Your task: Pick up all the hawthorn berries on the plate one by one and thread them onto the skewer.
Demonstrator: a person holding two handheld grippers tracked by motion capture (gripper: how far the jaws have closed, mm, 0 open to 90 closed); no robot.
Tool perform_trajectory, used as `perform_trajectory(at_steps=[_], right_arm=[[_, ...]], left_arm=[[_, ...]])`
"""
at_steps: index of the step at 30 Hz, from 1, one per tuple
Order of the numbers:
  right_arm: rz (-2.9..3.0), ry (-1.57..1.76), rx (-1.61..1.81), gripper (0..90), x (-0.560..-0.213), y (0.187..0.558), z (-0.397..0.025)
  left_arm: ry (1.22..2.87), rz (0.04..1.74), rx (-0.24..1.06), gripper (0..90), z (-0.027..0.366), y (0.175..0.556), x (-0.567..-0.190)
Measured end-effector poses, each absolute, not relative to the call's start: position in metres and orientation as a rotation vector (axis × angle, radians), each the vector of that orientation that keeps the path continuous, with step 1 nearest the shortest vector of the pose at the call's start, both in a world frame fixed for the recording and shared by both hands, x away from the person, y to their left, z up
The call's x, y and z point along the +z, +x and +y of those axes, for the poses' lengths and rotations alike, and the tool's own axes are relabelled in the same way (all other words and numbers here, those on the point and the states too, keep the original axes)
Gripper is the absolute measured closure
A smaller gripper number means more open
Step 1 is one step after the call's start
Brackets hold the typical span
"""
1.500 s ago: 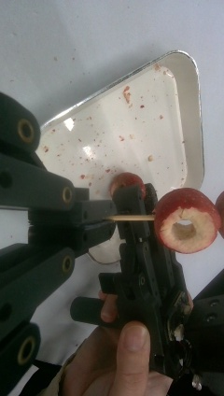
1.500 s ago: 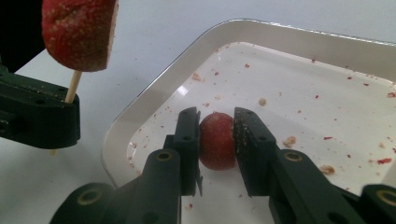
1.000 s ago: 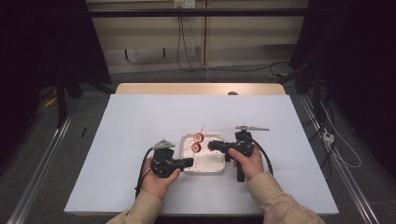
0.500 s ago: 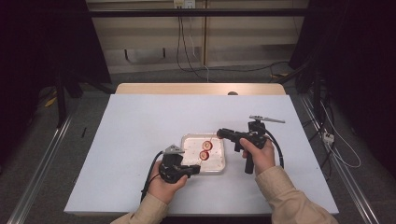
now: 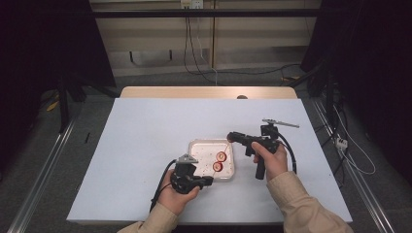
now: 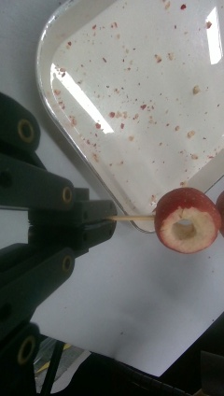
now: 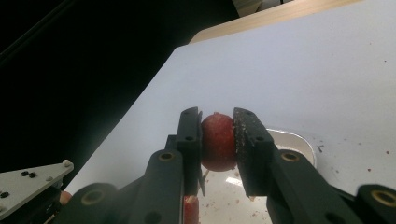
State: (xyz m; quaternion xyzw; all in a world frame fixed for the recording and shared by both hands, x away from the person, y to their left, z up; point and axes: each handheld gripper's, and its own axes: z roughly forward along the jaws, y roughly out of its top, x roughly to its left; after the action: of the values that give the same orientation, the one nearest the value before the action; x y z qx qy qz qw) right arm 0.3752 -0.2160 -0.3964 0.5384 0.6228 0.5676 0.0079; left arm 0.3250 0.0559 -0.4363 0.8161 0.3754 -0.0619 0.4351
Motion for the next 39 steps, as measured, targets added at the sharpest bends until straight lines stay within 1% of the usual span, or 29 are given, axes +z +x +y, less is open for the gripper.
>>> perform_trajectory(at_steps=[12, 21, 27, 29, 31, 32, 35, 39], right_arm=[[1.912, 1.714, 1.826, 73.6, -0.3959, 0.3763, -0.2182], [1.925, 1.725, 1.843, 73.6, -0.3971, 0.3776, -0.2184], [1.912, 1.742, 1.862, 73.6, -0.3977, 0.3784, -0.2182], [1.923, 1.738, 1.861, 73.6, -0.3980, 0.3780, -0.2171], [1.927, 1.733, 1.857, 73.6, -0.3981, 0.3772, -0.2160], [1.926, 1.733, 1.866, 73.6, -0.3982, 0.3771, -0.2157], [1.928, 1.732, 1.867, 73.6, -0.3984, 0.3764, -0.2144], [1.916, 1.728, 1.879, 73.7, -0.3984, 0.3750, -0.2121]], left_arm=[[1.997, 0.936, -0.123, 90.0, 0.0591, 0.3252, -0.4331], [2.009, 0.923, -0.154, 90.0, 0.0580, 0.3250, -0.4326], [2.008, 0.931, -0.129, 90.0, 0.0563, 0.3240, -0.4337], [2.003, 0.929, -0.143, 90.0, 0.0574, 0.3249, -0.4334], [2.002, 0.943, -0.122, 90.0, 0.0579, 0.3250, -0.4337], [2.009, 0.932, -0.141, 90.0, 0.0591, 0.3258, -0.4336], [2.007, 0.925, -0.137, 90.0, 0.0587, 0.3254, -0.4328], [1.984, 0.940, -0.118, 90.0, 0.0581, 0.3245, -0.4333]])
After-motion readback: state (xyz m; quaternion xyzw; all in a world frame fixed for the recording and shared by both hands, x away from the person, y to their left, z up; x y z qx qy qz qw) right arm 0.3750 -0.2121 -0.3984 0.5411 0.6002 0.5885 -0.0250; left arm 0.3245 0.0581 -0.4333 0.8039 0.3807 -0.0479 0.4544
